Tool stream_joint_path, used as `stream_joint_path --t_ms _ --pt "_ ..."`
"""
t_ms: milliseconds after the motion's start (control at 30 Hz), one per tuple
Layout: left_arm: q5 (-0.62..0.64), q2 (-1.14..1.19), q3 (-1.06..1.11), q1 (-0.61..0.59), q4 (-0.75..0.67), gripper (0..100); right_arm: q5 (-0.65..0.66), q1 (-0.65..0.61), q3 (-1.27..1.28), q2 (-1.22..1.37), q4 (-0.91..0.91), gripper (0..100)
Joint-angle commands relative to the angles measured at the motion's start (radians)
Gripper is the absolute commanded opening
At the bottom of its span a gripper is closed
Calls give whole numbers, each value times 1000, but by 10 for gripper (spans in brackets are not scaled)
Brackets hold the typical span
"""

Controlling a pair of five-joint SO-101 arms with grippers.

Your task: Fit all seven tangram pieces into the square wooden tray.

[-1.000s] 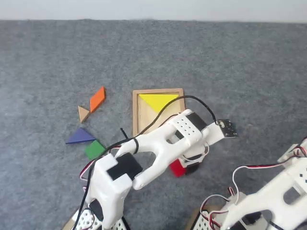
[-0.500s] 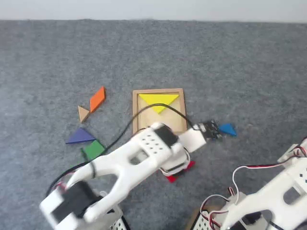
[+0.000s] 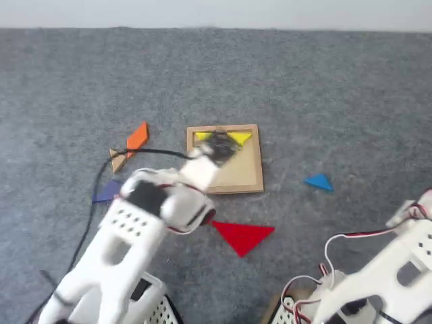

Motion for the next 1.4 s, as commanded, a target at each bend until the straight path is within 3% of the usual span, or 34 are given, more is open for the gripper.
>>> stream_joint_path --t_ms 0,233,367,500,600,833,1067,1233,1367 --pt "104 -170 44 -87 8 208 75 -174 -34 -5 51 23" --pt "107 -341 157 -425 -63 208 416 -734 -25 -1 61 33" --pt "43 -368 223 -466 -69 207 543 -1004 -8 -7 42 140" --pt "-34 -410 315 -468 -92 205 571 -1259 68 -1 -62 234" --pt "-87 -454 430 -471 -164 204 583 -1408 166 5 -188 251" --pt "-149 -618 561 -526 -189 204 640 -1509 207 5 -242 252" --pt "-147 -810 627 -575 -143 205 747 -1644 201 7 -105 344" --pt "-147 -902 653 -578 -112 206 718 -1790 203 8 -42 356" --pt "-147 -928 661 -578 -104 207 709 -1796 176 73 -39 355"
